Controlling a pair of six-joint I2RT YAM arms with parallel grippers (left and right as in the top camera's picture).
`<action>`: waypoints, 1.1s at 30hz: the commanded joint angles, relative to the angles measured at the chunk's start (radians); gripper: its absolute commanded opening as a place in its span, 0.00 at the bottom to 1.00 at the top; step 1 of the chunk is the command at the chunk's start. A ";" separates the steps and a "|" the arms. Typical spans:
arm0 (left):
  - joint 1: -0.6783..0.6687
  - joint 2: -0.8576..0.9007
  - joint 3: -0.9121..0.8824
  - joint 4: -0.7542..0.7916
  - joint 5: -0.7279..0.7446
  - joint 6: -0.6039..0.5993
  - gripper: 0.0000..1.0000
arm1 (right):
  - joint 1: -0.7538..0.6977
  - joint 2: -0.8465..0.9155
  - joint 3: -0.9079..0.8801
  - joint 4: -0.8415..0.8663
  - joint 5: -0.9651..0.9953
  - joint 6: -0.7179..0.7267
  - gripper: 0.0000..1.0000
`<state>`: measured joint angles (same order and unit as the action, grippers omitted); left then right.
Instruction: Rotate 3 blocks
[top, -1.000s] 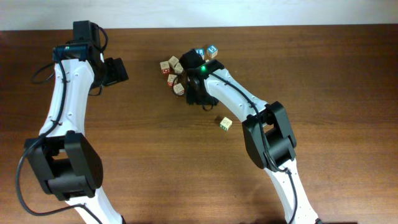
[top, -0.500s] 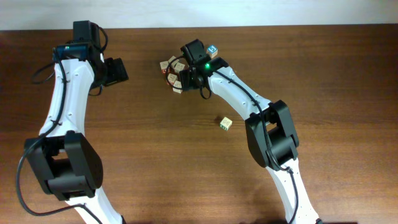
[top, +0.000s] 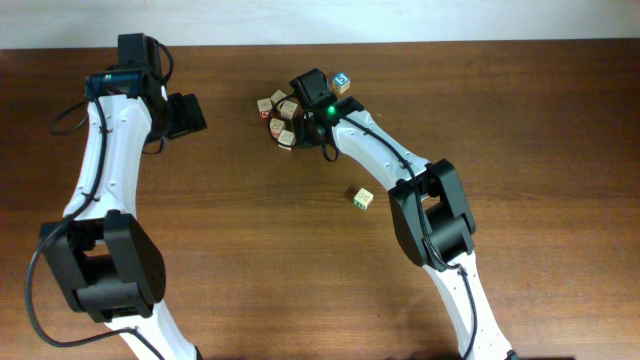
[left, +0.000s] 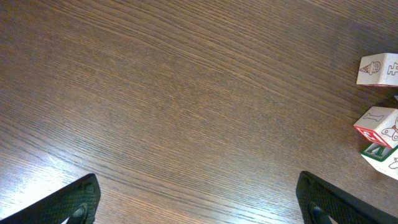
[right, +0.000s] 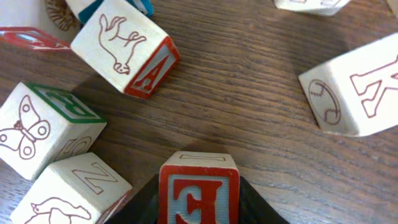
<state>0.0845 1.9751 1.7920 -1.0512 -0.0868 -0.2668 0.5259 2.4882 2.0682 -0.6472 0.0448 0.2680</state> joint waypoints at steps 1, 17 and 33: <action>-0.001 0.006 0.019 -0.002 -0.008 -0.013 0.99 | -0.003 0.013 -0.005 -0.005 0.012 -0.002 0.30; -0.002 0.006 0.019 -0.001 -0.007 -0.013 0.99 | 0.004 -0.109 -0.009 -0.705 -0.157 0.027 0.31; -0.003 0.006 0.019 -0.001 0.007 -0.013 0.99 | 0.005 -0.109 0.115 -0.619 -0.200 -0.003 0.64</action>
<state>0.0845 1.9751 1.7920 -1.0515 -0.0864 -0.2668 0.5262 2.4172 2.0991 -1.3514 -0.1272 0.2871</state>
